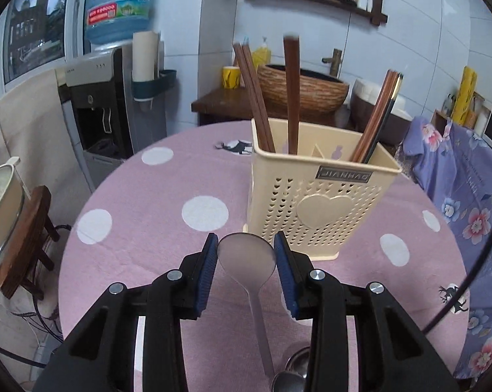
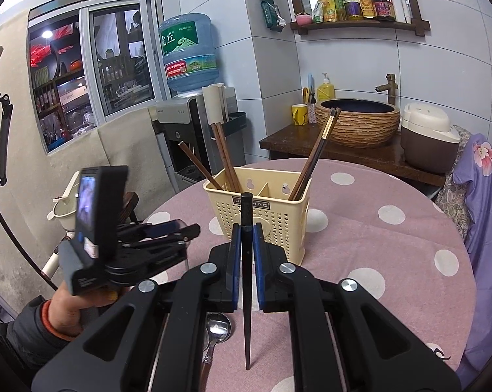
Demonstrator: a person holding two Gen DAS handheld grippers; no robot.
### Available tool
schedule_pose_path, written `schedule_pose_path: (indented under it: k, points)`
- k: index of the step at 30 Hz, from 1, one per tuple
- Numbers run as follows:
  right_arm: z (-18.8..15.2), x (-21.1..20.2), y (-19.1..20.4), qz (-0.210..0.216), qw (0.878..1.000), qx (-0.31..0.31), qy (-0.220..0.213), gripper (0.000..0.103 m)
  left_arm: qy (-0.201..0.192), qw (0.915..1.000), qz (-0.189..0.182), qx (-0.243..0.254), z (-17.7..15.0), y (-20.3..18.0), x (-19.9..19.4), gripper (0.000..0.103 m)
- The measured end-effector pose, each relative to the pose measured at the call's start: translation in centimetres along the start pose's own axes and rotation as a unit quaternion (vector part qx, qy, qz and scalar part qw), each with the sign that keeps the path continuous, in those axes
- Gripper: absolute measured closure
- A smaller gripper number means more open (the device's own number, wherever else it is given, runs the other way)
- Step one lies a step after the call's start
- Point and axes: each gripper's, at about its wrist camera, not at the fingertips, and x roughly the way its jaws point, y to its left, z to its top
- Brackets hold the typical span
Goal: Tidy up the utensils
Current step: 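Lift and carry the translucent spoon above the holder with the left tool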
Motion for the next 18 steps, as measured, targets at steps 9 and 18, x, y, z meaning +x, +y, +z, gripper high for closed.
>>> schedule_pose_path:
  k: [9, 18]
  points:
    - [0.4, -0.3, 0.4, -0.006, 1.0, -0.008, -0.003, 0.095, -0.022, 0.9997, -0.013, -0.001, 1.1, 0.4, -1.5, 0.068]
    - [4.3, -1.9, 0.8, 0.008, 0.999, -0.019, -0.028, 0.095, -0.066, 0.9965, -0.052, 0.0, 5.6, -0.2, -5.7, 0.068]
